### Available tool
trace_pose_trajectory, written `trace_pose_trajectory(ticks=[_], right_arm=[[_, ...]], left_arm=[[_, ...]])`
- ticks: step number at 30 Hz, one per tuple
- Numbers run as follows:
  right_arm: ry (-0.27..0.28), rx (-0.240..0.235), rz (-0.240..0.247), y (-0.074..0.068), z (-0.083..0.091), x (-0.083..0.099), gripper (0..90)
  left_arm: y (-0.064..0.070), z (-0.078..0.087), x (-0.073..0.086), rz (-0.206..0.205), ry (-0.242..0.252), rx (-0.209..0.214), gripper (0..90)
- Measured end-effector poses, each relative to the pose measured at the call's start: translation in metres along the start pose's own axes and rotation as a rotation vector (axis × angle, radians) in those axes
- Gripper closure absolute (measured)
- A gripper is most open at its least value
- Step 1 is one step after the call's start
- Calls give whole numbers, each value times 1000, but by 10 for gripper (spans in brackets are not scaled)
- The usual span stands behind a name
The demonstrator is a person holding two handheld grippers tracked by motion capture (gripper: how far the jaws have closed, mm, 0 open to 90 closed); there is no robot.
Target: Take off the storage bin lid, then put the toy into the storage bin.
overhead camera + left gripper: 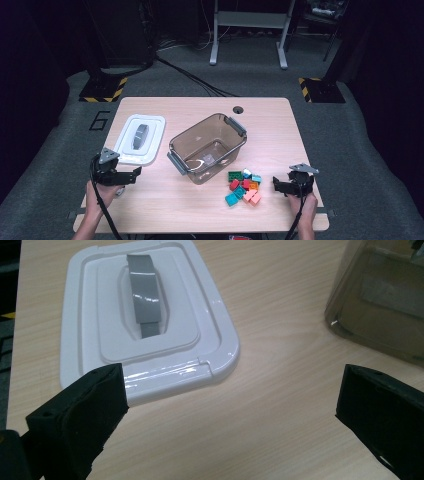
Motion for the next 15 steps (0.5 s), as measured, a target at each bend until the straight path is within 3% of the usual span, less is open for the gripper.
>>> trace_pose_trajectory(ticks=[7,15], right_arm=[[0,0,0,0,0,0,51],[0,0,0,0,0,0,51]], left_arm=[[-12,14,14,30,-5,-35,0],[-25,24,45,45,-28,-119,0]])
Point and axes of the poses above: each handheld gripper's, and its own axes: z roughly backward along the jaws, x roughly out of its underside, y roughly to its right, the point moved 9 cm from there along -z, roughly forward along the jaws, and after that the axes turned 12 degrees about y, right-handed, at the moved point
